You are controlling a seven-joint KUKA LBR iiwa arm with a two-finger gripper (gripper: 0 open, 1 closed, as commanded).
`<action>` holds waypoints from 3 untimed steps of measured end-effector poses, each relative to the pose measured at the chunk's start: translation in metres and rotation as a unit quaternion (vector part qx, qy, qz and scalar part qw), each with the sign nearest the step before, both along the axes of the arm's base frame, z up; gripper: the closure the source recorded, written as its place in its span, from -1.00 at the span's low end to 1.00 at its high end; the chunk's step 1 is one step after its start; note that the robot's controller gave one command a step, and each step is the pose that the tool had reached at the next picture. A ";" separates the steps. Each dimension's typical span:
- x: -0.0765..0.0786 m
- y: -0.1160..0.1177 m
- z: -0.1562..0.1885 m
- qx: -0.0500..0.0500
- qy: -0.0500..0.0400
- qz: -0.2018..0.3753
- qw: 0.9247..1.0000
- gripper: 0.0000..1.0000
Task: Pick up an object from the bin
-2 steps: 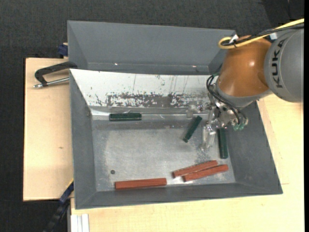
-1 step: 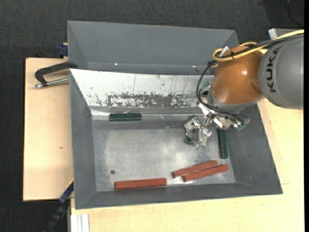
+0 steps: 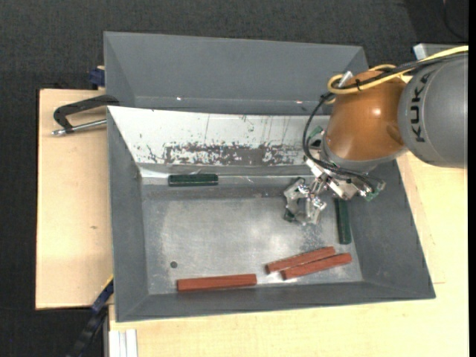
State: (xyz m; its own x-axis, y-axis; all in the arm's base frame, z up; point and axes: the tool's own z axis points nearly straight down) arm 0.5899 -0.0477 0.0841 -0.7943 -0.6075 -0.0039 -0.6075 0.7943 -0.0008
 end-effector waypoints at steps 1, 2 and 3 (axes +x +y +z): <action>-0.010 -0.005 0.205 -0.001 -0.004 0.003 1.000 1.00; -0.009 -0.006 0.207 -0.001 -0.006 0.003 1.000 1.00; -0.010 -0.005 0.243 0.000 0.002 0.016 1.000 1.00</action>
Offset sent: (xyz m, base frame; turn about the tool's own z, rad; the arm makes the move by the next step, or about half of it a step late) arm 0.0000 0.0000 0.0000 0.0000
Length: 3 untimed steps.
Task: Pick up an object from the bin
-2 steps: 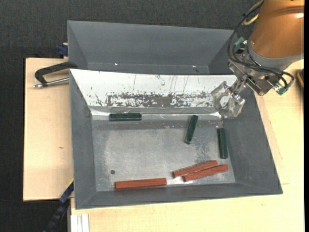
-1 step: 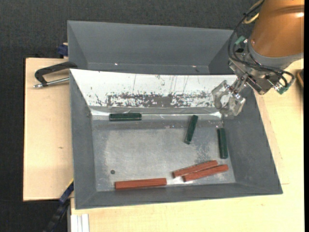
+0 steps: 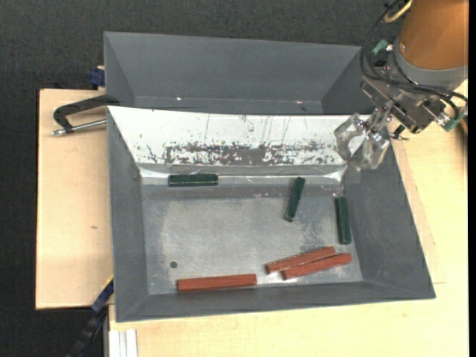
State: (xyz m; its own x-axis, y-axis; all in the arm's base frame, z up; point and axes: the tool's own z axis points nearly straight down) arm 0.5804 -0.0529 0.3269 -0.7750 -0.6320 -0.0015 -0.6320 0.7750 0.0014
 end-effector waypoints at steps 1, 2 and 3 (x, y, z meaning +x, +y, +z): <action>-0.019 -0.008 -0.019 -0.001 -0.007 0.036 0.999 1.00; -0.031 0.019 -0.172 -0.001 -0.002 0.254 0.967 -1.00; -0.032 0.022 -0.175 0.000 -0.001 0.256 0.967 -1.00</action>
Offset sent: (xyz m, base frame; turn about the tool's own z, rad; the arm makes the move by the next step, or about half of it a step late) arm -0.0326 0.0204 -0.1754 -0.5186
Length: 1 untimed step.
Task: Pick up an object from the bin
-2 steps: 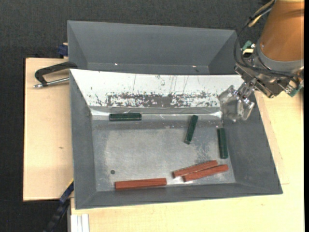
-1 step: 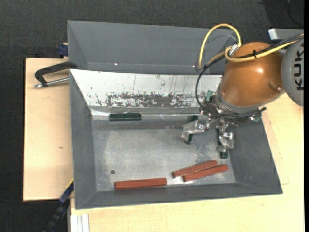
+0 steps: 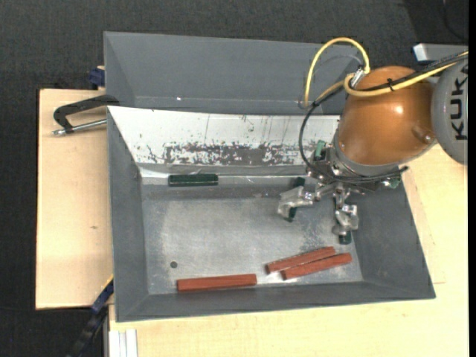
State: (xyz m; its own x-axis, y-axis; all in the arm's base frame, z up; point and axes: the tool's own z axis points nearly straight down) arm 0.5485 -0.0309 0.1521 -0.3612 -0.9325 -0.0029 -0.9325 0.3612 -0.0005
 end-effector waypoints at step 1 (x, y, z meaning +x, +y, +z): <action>0.023 -0.004 -0.017 0.000 -0.003 0.022 1.000 -1.00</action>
Offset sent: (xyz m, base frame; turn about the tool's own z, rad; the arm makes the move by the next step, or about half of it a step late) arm 0.0426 -0.0109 -0.0821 0.0002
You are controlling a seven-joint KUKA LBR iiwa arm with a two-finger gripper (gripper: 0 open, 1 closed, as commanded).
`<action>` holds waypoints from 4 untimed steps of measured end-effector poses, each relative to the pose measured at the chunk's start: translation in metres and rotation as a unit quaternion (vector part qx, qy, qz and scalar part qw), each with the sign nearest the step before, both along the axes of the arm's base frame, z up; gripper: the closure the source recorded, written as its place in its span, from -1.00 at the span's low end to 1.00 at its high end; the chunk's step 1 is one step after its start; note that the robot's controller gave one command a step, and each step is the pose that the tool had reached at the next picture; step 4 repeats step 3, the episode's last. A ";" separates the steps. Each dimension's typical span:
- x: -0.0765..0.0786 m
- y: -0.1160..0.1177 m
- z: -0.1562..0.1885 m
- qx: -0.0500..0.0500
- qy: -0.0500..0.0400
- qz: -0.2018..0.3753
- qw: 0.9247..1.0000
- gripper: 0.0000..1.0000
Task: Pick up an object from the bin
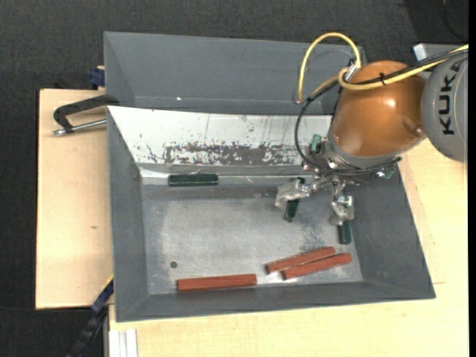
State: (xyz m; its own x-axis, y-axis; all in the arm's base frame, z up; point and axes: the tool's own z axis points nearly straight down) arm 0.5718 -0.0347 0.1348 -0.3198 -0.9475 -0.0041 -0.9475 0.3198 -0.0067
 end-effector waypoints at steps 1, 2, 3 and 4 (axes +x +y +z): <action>0.020 -0.006 -0.064 0.001 0.002 -0.024 1.000 1.00; 0.020 -0.006 -0.064 0.001 0.002 -0.024 1.000 1.00; -0.020 0.002 0.075 0.000 0.001 -0.003 1.000 1.00; -0.020 0.002 0.075 0.000 0.001 -0.003 1.000 1.00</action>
Offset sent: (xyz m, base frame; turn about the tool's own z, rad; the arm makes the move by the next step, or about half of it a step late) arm 0.0000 0.0000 0.0000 0.0000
